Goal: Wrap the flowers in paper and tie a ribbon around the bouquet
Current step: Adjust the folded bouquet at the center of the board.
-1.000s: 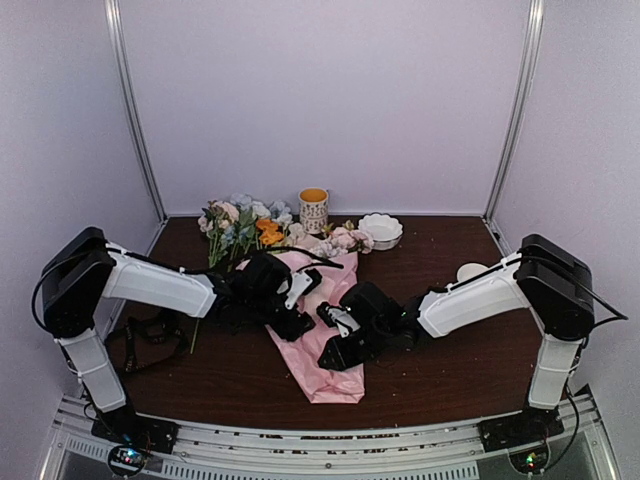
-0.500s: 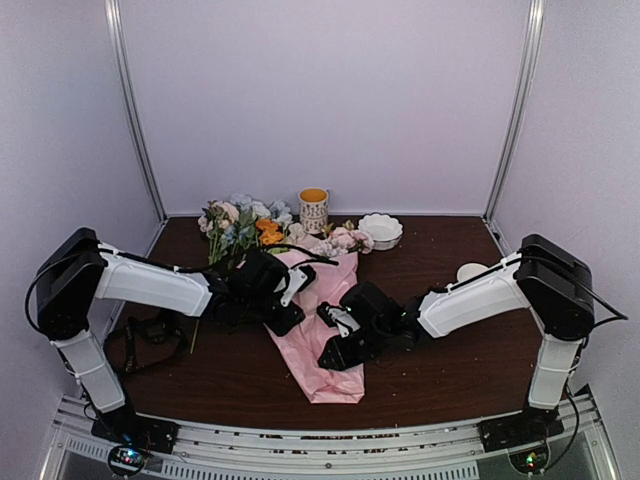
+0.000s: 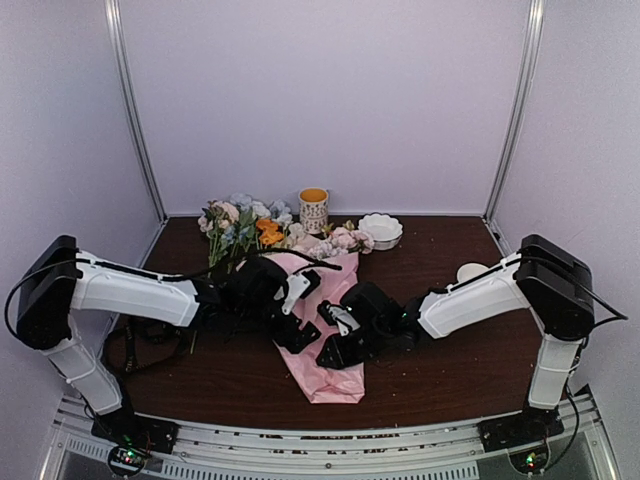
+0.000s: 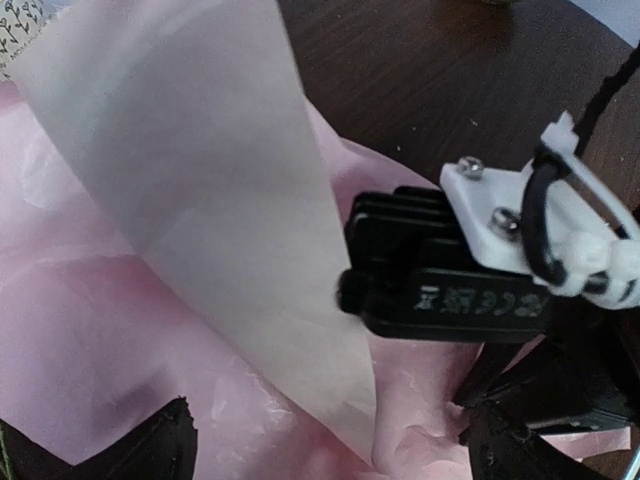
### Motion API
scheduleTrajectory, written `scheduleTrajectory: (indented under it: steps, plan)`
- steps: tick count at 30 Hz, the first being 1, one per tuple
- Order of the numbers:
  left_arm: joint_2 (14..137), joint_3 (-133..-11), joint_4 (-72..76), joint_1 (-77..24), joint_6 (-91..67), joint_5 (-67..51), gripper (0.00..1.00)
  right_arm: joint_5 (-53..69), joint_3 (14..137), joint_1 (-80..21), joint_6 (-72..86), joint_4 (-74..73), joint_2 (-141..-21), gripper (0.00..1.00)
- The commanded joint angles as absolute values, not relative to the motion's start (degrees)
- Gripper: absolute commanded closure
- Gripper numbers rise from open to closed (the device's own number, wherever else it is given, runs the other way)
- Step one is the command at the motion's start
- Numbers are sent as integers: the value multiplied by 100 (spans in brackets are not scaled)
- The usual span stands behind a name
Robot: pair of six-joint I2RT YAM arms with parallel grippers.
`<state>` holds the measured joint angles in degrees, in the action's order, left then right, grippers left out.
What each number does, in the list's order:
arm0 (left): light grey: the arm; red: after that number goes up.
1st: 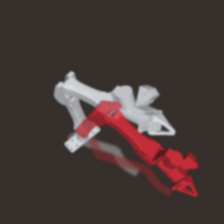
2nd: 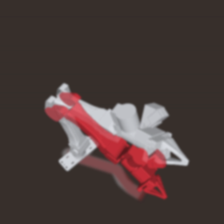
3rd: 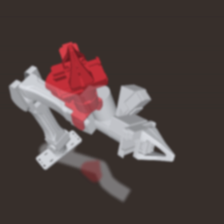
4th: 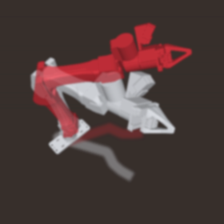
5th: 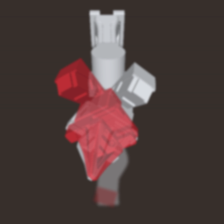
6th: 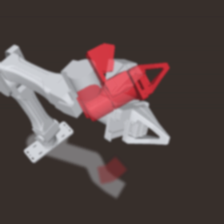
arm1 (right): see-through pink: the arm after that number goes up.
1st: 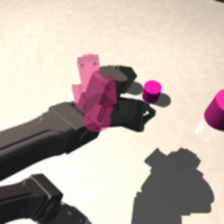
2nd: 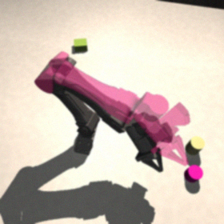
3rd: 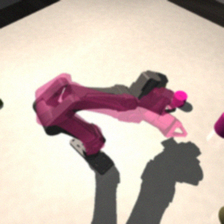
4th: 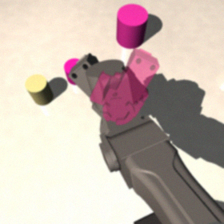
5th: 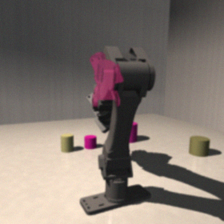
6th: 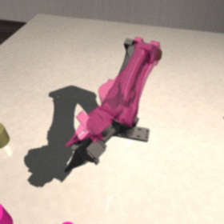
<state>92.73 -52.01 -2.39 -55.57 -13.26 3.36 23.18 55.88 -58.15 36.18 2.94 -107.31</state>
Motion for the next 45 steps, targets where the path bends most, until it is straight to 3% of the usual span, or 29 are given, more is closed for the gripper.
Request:
scheduleTrajectory:
  steps: [1, 5, 6, 9, 15, 19, 23, 31, 45]
  plan:
    - [9831, -5573, -414, -5605, -1398, 704, 2, 2329, 5493, -5820, 3724, 457, -10773, 81]
    - [10169, -5992, -776, -5608, -1389, 1268, 11, 2323, 5476, -5818, 3710, 449, -10784, 81]
    - [10205, -6057, -843, -5607, -1416, 1479, 18, 2314, 5464, -5818, 3721, 459, -10778, 82]
    - [10225, -6108, -851, -5607, -1509, 1912, 54, 2272, 5399, -5818, 3746, 509, -10735, 82]
    - [10248, -6107, -702, -5607, -1411, 1580, 99, 2246, 5405, -5818, 3685, 410, -10721, 81]
    - [10267, -6128, -574, -5607, -1260, 737, 100, 2224, 5442, -5817, 3647, 364, -10734, 81]
    - [10013, -5862, -437, -5351, -1533, 713, 100, 2204, 5442, -5814, 3630, 317, -10686, 80]
    - [10101, -5478, -441, -4591, -2166, 584, 100, 1890, 5309, -5790, 3392, 41, -10566, 64]
    - [11116, -5384, -143, -3598, -2623, -1312, 100, 1537, 4923, -6131, 2087, -685, -8979, 63]
